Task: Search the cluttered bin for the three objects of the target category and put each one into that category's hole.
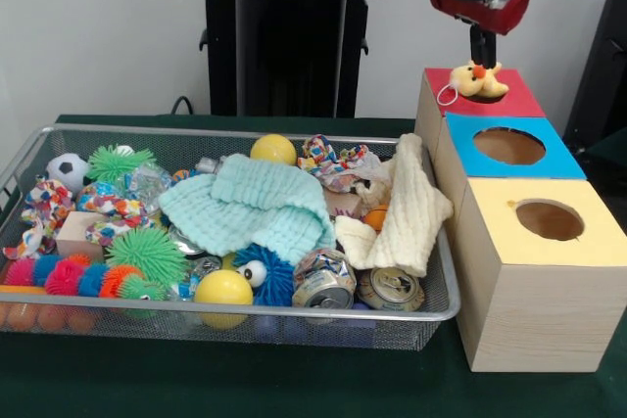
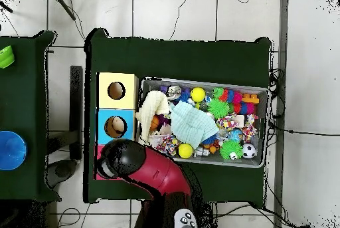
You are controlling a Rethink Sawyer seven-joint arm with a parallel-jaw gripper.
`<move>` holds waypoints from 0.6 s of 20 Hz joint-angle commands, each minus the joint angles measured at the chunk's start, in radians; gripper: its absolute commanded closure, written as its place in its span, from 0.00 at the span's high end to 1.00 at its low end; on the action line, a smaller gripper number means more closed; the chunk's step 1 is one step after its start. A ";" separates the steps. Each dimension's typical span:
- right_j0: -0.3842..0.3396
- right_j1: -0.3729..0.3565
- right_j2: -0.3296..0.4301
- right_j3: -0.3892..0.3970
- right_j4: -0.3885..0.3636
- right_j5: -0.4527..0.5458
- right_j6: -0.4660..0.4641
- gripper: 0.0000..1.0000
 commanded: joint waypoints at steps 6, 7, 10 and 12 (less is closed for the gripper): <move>-0.120 0.123 0.189 0.133 0.037 -0.225 0.009 0.00; -0.128 0.126 0.192 0.133 0.028 -0.231 0.011 0.00; -0.146 0.143 0.208 0.136 0.003 -0.263 0.019 0.00; -0.177 0.169 0.239 0.146 -0.004 -0.302 0.011 0.00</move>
